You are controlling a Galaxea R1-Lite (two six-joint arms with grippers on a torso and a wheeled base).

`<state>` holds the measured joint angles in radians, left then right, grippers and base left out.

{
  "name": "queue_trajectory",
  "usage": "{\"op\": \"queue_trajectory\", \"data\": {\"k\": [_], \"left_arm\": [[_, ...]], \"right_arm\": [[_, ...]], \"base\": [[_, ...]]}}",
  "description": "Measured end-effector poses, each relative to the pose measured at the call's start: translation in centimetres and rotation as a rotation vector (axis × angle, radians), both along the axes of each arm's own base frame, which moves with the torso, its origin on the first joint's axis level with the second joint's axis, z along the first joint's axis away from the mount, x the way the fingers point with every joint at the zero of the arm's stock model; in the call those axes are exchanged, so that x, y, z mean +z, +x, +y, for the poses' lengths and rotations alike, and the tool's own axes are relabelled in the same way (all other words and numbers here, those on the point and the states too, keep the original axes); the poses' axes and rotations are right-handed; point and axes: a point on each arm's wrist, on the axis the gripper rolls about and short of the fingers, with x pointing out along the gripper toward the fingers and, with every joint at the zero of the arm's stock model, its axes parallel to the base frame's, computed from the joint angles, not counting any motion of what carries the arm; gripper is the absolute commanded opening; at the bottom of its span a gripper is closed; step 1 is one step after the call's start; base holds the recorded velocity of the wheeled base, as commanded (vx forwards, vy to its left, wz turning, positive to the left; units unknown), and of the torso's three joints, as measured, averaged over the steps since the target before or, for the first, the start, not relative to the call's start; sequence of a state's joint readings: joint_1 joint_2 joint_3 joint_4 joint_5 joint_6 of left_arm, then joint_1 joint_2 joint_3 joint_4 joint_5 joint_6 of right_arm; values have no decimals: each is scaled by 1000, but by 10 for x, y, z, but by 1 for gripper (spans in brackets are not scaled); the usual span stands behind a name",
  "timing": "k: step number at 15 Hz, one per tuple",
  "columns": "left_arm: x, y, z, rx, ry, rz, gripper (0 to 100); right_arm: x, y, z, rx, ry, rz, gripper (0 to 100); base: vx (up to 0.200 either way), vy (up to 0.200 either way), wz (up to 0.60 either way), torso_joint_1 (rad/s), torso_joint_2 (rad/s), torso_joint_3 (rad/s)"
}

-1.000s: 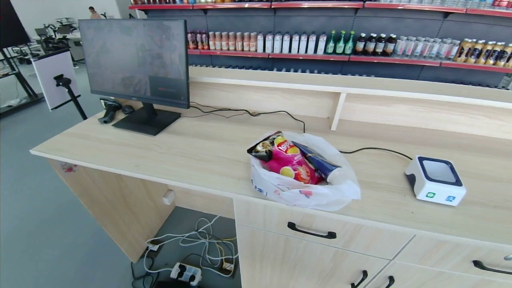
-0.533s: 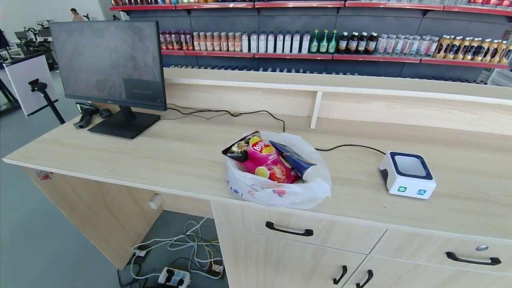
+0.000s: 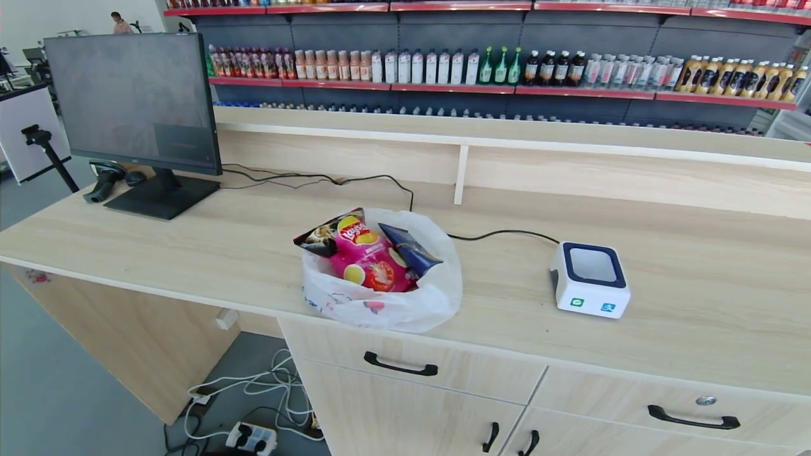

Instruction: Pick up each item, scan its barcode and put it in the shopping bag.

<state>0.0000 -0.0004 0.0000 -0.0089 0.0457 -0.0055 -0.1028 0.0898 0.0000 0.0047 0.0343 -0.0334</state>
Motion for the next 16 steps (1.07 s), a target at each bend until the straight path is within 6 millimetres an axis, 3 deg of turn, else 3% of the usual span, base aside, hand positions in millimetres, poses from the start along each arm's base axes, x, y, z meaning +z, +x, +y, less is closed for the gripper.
{"op": "queue_trajectory", "data": {"k": [3, 6, 8, 12, 16], "left_arm": [[0, 0, 0, 0, -1, 1, 100], [0, 0, 0, 0, 0, 0, 100], [0, 0, 0, -1, -1, 0, 100], [0, 0, 0, 0, -2, 0, 100], [0, 0, 0, 0, -3, -1, 100]], "right_arm": [[0, 0, 0, 0, 2, -1, 100], [0, 0, 0, -2, 12, -1, 100], [0, 0, 0, -2, 7, -2, 100], [0, 0, 0, -3, 14, -1, 100], [0, 0, 0, -4, 15, -1, 100]], "base": [[-200, 0, 0, 10, 4, 2], [-200, 0, -600, -2, 6, -2], [-200, -200, 0, -10, -10, 2], [0, 0, 0, 0, 0, 0], [0, 0, -600, -2, -4, 5]]}}
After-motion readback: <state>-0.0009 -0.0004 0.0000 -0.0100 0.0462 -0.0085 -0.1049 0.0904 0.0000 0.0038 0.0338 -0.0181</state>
